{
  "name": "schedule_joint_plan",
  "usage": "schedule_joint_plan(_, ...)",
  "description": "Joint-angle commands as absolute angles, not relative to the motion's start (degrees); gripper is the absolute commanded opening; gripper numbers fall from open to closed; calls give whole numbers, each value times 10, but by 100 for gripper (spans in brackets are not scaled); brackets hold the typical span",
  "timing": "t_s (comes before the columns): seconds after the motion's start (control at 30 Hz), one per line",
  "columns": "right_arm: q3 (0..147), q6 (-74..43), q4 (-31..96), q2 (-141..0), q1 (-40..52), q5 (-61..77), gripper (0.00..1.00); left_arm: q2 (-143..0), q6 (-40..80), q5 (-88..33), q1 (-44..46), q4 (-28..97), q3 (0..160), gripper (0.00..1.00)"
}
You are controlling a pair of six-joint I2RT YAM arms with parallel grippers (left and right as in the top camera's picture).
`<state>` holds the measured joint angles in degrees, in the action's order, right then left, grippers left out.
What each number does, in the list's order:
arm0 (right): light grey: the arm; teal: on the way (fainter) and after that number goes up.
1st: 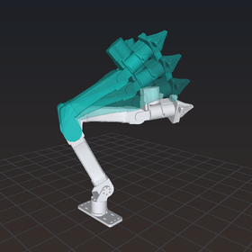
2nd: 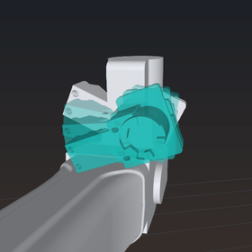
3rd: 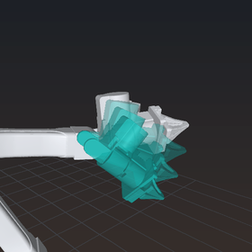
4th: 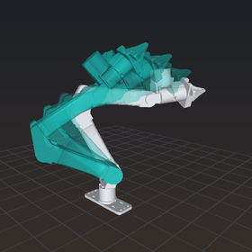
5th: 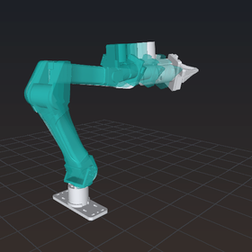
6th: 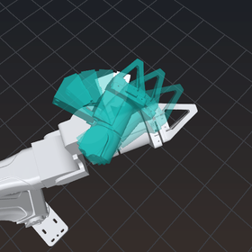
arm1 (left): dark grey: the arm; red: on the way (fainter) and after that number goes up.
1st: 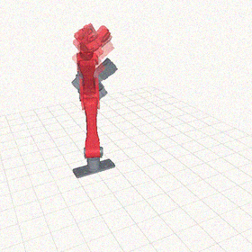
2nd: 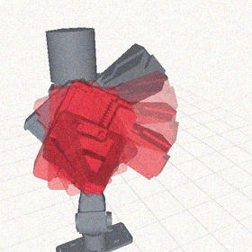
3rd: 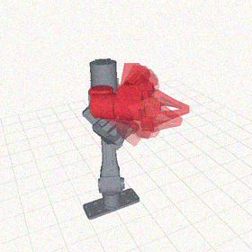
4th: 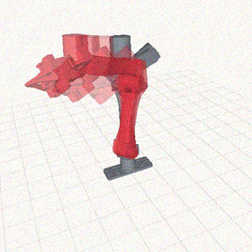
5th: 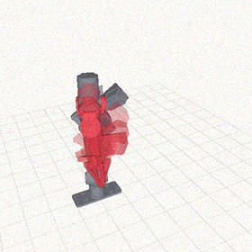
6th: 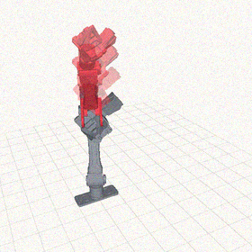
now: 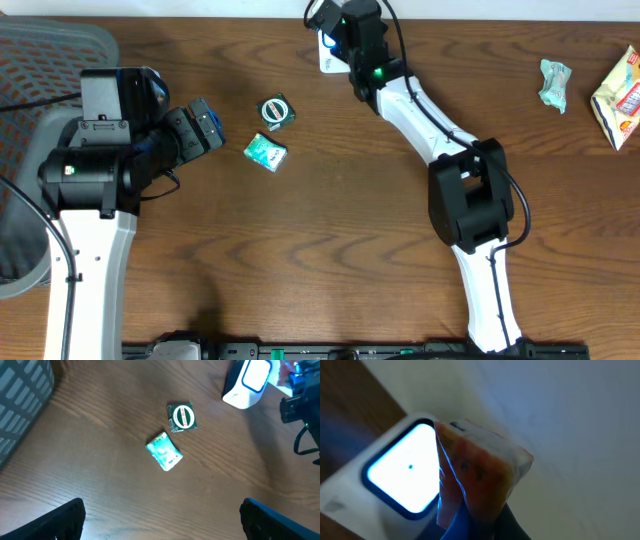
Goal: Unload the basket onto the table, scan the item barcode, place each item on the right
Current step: 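Carry the orange pack to the far right and drop it, then reach the right gripper to the teal tissue pack and grasp it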
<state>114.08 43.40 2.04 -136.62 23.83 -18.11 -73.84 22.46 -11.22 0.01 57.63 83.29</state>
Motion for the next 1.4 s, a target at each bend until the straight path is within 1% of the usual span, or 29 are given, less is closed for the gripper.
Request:
schedule_joint_plan(0.0,1146,398,31,-1348,210,-220,1,-738,221,-109,-3,577,835,98)
schedule_joint_plan(0.13,1146,331,98,-1313,154,-220,1,-738,221,-109,-3,577,835,98)
schedule_joint_plan(0.4,1146,193,303,-1309,-15,-208,1,-738,221,-109,-3,577,835,98)
schedule_joint_plan(0.47,1146,188,347,-1309,-56,-163,6,-738,221,-109,-3,577,835,98)
schedule_joint_plan(0.5,1146,188,364,-1309,-79,-130,20,-738,221,-109,-3,577,835,98)
schedule_joint_plan(0.53,1146,188,384,-1309,-108,-86,59,-738,221,-109,-3,577,835,98)
schedule_joint_plan(0.57,1146,185,392,-1309,-121,-70,71,-738,221,-109,-3,577,835,98)
schedule_joint_plan(0.63,1146,145,403,-1309,-149,-59,80,-738,221,-109,-3,577,835,98)
schedule_joint_plan(0.7,1146,122,411,-1309,-162,-45,85,-738,221,-109,-3,577,835,98)
schedule_joint_plan(0.8,1146,122,421,-1309,-164,10,89,-738,221,-109,-3,577,835,98)
schedule_joint_plan(0.93,1146,122,429,-1309,-150,97,88,-738,221,-109,-3,577,835,98)
schedule_joint_plan(0.97,1146,122,430,-1309,-138,142,88,-738,221,-109,-3,577,835,98)
schedule_joint_plan(1.07,1147,122,421,-1306,-106,220,86,-738,221,-109,-3,577,835,98)
schedule_joint_plan(1.13,1147,100,408,-1298,-82,252,85,-738,221,-109,-3,577,835,98)
schedule_joint_plan(1.2,1147,48,393,-1289,-55,297,84,-738,221,-109,-3,577,835,98)
schedule_joint_plan(1.23,1147,15,390,-1285,-36,347,90,-738,221,-109,-3,577,835,98)
schedule_joint_plan(1.27,1147,1,390,-1285,-26,377,94,-738,221,-109,-3,577,835,98)
schedule_joint_plan(1.3,1146,-13,394,-1285,-8,429,94,-738,221,-109,-3,577,835,98)
schedule_joint_plan(1.33,1146,-13,399,-1286,4,449,91,-738,221,-109,-3,577,835,98)
schedule_joint_plan(1.37,1146,-12,416,-1286,31,467,86,-738,221,-109,-3,577,835,98)
